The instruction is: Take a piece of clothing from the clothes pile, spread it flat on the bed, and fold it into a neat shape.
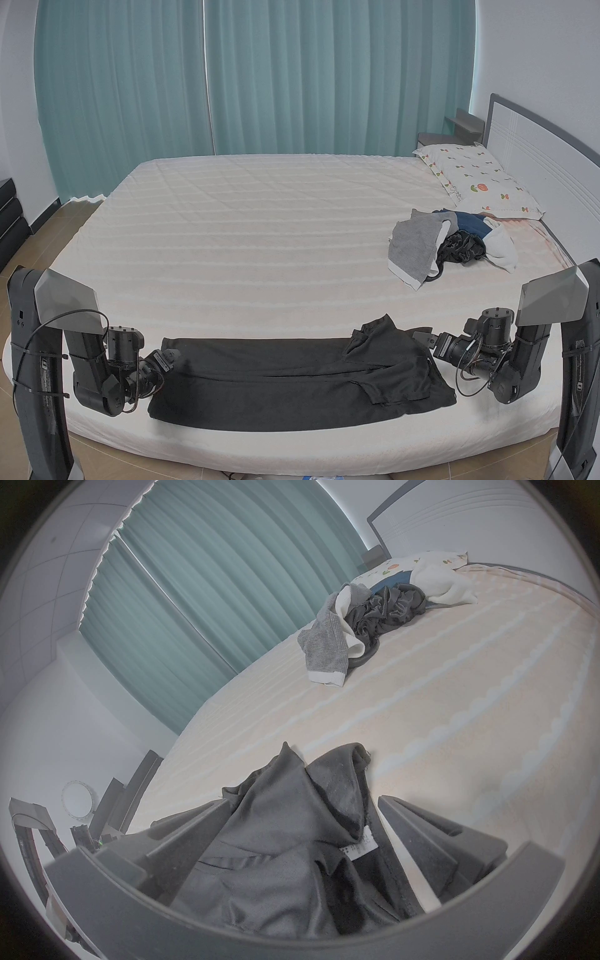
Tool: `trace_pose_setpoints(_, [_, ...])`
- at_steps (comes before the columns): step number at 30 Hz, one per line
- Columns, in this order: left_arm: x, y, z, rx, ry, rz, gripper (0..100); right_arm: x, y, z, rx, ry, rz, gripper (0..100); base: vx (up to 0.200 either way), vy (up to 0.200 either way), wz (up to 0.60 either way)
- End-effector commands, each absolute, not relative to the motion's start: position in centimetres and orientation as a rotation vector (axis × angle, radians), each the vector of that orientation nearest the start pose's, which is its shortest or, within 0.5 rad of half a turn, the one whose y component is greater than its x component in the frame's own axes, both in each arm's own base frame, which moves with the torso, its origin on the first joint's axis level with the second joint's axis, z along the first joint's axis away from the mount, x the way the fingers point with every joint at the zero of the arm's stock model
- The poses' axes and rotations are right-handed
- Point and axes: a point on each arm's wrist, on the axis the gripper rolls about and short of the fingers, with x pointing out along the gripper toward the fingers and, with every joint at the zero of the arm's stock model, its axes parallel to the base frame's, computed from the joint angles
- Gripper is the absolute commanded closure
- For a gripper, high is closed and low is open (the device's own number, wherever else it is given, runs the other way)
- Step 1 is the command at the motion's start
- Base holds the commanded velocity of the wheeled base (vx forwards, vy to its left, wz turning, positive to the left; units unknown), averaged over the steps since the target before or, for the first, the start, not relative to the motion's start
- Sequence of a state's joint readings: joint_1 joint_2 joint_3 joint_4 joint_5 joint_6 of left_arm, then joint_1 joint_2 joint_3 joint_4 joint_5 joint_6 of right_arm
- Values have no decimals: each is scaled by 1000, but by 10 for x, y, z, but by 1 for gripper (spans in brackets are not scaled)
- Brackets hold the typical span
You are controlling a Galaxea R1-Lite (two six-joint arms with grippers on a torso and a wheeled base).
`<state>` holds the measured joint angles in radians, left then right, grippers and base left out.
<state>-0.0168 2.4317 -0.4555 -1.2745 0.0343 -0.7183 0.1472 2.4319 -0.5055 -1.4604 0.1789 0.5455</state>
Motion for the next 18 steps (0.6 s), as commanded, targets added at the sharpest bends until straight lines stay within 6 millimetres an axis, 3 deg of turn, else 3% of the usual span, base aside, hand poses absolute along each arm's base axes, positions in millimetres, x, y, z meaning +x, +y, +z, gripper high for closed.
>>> trace_pose_setpoints(1, [308,0,-50,-703,629,260,0,343,65,-26,530,517,223,0,0,0,0])
trace_pose_setpoints(8, [311,1,-49,-745,614,271,0,369,82,-25,512,587,237,0,0,0,0])
trace_pose_setpoints(14, [310,1,-51,-744,620,272,0,390,87,-49,487,656,225,0,0,0,0])
trace_pose_setpoints(18, [310,1,-51,-744,623,273,0,396,88,-55,487,670,229,0,0,0,0])
